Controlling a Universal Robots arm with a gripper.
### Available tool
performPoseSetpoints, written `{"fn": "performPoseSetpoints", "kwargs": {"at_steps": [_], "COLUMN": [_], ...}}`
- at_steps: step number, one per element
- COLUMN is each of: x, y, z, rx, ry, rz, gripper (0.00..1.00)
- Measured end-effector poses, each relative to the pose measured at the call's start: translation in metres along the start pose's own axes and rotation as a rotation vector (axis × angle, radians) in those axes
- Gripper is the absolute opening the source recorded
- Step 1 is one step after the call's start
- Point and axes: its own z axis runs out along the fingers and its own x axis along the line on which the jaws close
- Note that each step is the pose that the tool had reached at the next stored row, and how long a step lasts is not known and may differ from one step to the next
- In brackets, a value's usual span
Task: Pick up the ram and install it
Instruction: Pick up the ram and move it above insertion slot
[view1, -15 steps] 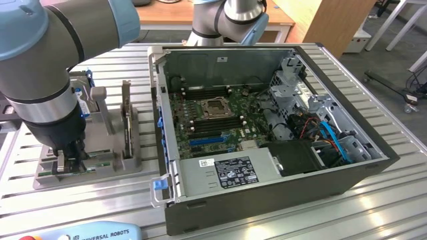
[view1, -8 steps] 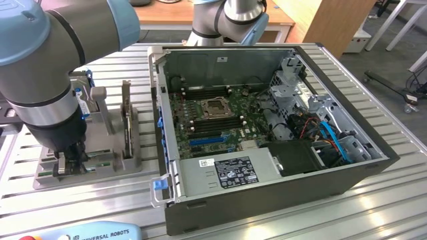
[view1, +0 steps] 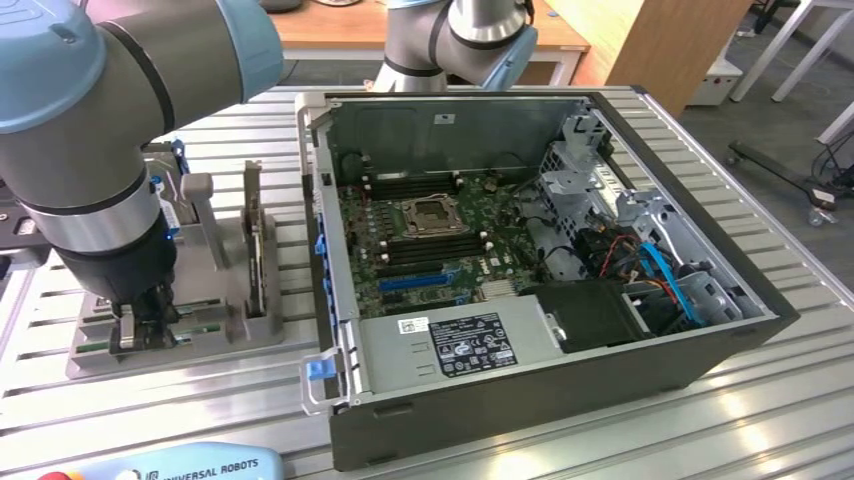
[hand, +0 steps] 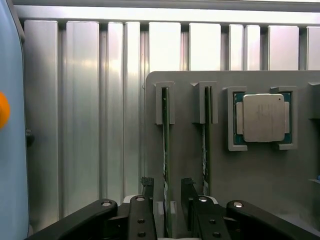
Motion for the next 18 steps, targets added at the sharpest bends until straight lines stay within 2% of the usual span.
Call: {"fn": "performPoseSetpoints", "kwargs": {"at_steps": [7,18], "x": [-0.0001,0.0000], "y": [-0.0036,-0.0038], "z": [0.0012,0.0014], "rx": [-0.0001,-0.0001], "ry": [-0.0002,-0.0004], "rz": [0.000,0.000], "gripper": [0.36,0.34]}}
